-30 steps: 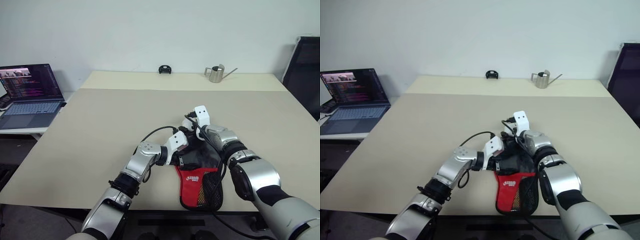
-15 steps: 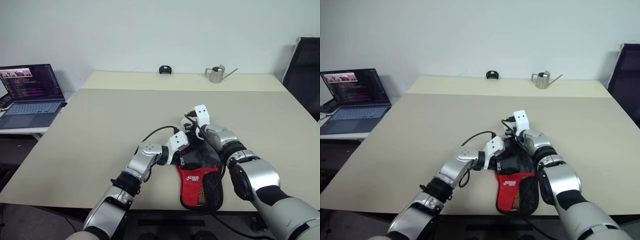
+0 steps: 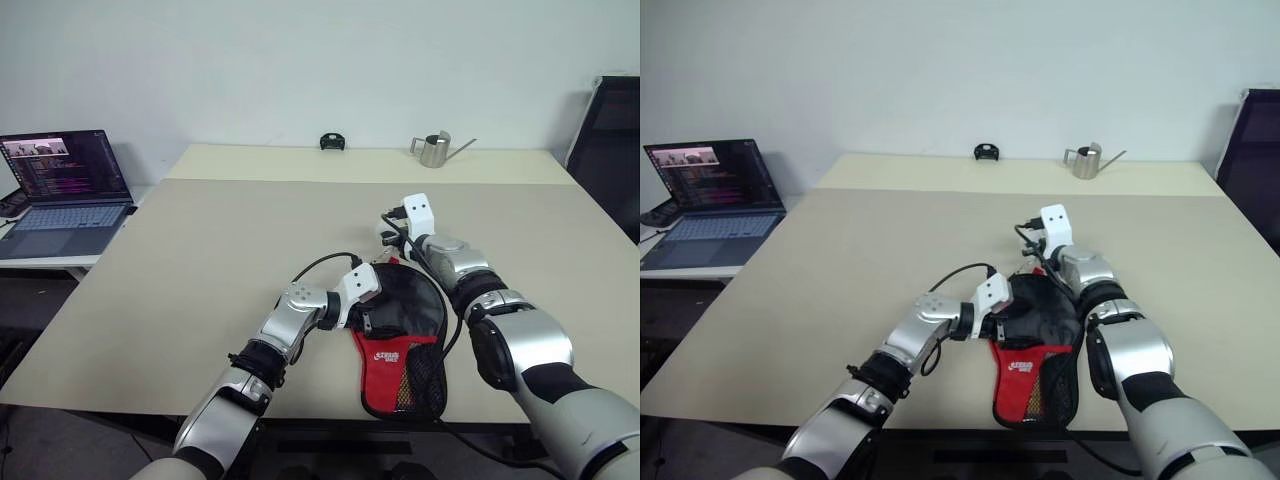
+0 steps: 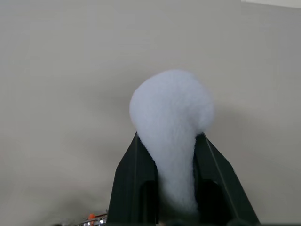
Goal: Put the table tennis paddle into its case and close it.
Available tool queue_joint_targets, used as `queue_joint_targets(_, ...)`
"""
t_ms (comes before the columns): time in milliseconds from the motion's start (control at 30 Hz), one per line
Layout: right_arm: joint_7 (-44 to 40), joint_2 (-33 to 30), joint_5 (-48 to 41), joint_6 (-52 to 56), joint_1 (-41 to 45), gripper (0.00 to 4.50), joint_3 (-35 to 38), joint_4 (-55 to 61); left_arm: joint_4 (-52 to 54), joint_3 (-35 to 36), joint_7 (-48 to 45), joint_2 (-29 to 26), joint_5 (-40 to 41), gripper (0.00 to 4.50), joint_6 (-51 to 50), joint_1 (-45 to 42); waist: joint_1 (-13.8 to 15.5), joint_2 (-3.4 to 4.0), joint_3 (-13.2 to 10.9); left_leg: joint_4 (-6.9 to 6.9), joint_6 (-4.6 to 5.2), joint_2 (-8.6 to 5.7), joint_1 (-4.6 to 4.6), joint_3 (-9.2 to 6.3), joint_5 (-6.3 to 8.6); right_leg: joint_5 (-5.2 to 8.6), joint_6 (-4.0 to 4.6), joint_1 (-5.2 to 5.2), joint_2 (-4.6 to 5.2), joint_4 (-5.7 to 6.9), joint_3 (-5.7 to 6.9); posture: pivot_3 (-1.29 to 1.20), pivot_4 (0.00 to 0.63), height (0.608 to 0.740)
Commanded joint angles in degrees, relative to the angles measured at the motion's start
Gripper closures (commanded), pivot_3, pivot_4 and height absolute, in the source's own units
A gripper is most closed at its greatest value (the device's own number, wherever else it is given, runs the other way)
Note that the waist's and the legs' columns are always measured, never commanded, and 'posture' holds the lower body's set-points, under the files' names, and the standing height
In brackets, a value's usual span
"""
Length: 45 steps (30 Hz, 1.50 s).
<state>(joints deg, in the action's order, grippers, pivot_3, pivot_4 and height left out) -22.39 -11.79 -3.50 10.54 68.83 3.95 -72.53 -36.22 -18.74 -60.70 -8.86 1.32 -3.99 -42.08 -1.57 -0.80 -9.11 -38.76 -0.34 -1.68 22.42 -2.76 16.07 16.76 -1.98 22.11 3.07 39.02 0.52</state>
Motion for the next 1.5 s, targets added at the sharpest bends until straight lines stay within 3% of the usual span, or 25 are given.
queue_joint_targets(33,0.92,-2.52,0.08,-1.57,1.71,4.15,1.38,1.62,-6.32,-3.24,-0.49,-0.25,-3.57,0.0,-0.86,2.47,0.01,0.01,0.01,0.0,0.01,0.0,-0.04,0.0,0.01,0.0,0.0,-0.04,0.0,0.0,0.0,0.0,0.15,0.74)
queue_joint_targets(400,2.57,-8.66,0.86,-0.82,-3.65,4.15,1.08,3.25,-8.66,-3.29,-0.86,0.49,-3.6,0.0,-0.06,2.08,0.1,0.02,0.01,0.04,0.08,-0.01,-0.62,-0.07,0.05,0.01,0.0,-0.65,0.0,-0.1,0.06,0.0,0.15,0.74)
queue_joint_targets(533,0.17,-12.58,0.35,2.34,-8.12,4.15,1.23,8.92,-9.56,-3.26,-1.0,0.84,-3.57,0.0,0.32,1.63,0.28,0.04,0.03,0.03,0.08,-0.01,-0.64,-0.07,0.04,0.01,0.0,-0.68,0.01,-0.08,0.07,0.0,0.15,0.74)
queue_joint_targets(633,-2.45,-15.13,-0.37,8.12,-14.3,4.15,0.92,20.14,-10.45,-3.14,-1.01,1.18,-3.62,0.0,0.67,1.1,0.64,0.04,0.03,0.03,0.09,-0.04,-0.62,-0.1,0.05,0.01,-0.01,-0.71,0.03,-0.14,0.09,0.0,0.15,0.74)
queue_joint_targets(867,-6.49,-21.35,-6.28,32.89,-37.32,4.16,3.42,65.37,-12.65,-2.64,-1.03,1.91,-3.66,0.0,1.47,-0.33,1.65,0.16,0.09,0.05,0.11,-0.04,-0.53,-0.15,0.07,0.03,-0.04,-0.68,0.03,-0.2,0.12,0.0,0.15,0.74)
queue_joint_targets(1067,-9.64,-26.07,-12.66,47.44,-51.37,4.16,4.71,89.44,-14.69,-2.54,-1.05,2.76,-3.79,0.0,2.3,-1.68,1.91,0.13,0.12,0.05,0.12,-0.04,-0.59,-0.24,0.07,0.05,-0.08,-0.76,-0.01,-0.23,0.22,0.0,0.15,0.74)
queue_joint_targets(1267,-13.38,-30.33,-20.65,57.94,-62.89,4.16,7.62,104.67,-16.47,-2.45,-1.22,3.84,-3.94,0.0,3.21,-2.83,2.36,0.02,0.11,0.05,0.14,-0.09,-0.55,-0.29,0.09,0.07,-0.11,-0.81,-0.02,-0.36,0.26,0.0,0.15,0.74)
queue_joint_targets(1500,-17.47,-35.01,-25.41,59.08,-75.86,4.16,10.55,111.49,-17.65,-2.37,-1.46,4.65,-4.37,0.0,3.91,-3.4,2.89,-0.1,0.1,0.06,0.15,-0.1,-0.58,-0.33,0.11,0.26,-0.45,-0.91,-0.02,-0.44,0.32,0.0,0.15,0.74)
